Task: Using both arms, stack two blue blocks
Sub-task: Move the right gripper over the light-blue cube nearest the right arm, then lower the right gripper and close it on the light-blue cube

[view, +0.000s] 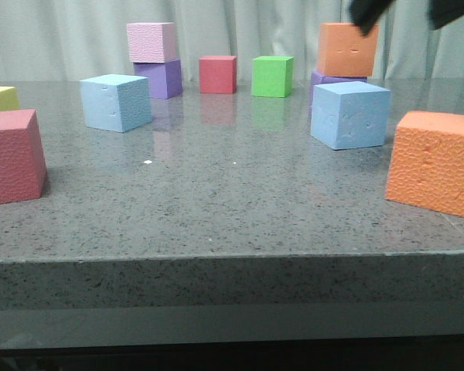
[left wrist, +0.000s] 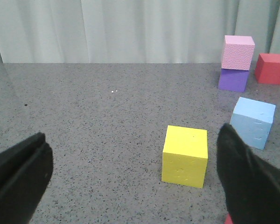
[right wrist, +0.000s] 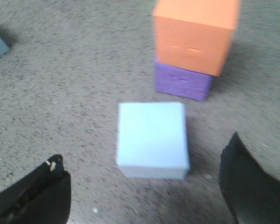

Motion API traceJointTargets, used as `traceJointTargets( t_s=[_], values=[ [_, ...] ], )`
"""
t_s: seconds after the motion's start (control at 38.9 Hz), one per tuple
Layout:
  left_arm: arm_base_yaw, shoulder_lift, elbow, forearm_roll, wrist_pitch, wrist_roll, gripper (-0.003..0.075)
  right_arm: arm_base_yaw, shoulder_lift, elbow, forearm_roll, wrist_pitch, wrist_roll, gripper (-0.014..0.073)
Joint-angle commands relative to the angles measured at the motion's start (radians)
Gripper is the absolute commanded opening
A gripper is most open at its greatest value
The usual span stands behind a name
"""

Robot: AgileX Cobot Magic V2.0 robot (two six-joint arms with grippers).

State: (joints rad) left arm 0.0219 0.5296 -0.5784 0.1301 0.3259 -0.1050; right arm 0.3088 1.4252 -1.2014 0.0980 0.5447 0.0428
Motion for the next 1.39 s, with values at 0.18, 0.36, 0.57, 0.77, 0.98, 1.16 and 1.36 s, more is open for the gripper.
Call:
traceJointTargets(
  t_s=[0.18,0.36,0.57,0.77,0.98,1.16,1.36],
  values=[
    [0.001,0.008,-0.033,-0.005,-0.086,-0.011,0.0692,0.011,0.143,-0.228,0.005,0.086,-0.009,0.0647],
    [0.001,0.008,-0.033,-0.005,-0.086,-0.011,0.0692,0.010,0.180,-0.251,0.005,0.097,-0.008,0.0647],
    [0.001,0.008,-0.033,-0.005,-0.082,-0.011,0.0692,-0.018,0.211,-0.251,0.005,0.105,-0.003,0.0647],
    [0.001,0.008,-0.033,-0.005,-0.078,-0.011,0.0692,-0.024,0.249,-0.251,0.006,0.107,-0.002,0.0647],
    [0.001,0.008,-0.033,-0.005,-0.078,-0.011,0.0692,-0.024,0.286,-0.251,0.006,0.112,-0.002,0.0644],
    [0.001,0.008,-0.033,-0.005,-0.078,-0.011,0.0692,-0.024,0.284,-0.252,0.006,0.115,-0.002,0.0467],
    [0.001,0.008,-0.033,-0.005,-0.075,-0.011,0.0692,-0.021,0.254,-0.289,0.006,0.123,-0.002,0.0331]
  ],
)
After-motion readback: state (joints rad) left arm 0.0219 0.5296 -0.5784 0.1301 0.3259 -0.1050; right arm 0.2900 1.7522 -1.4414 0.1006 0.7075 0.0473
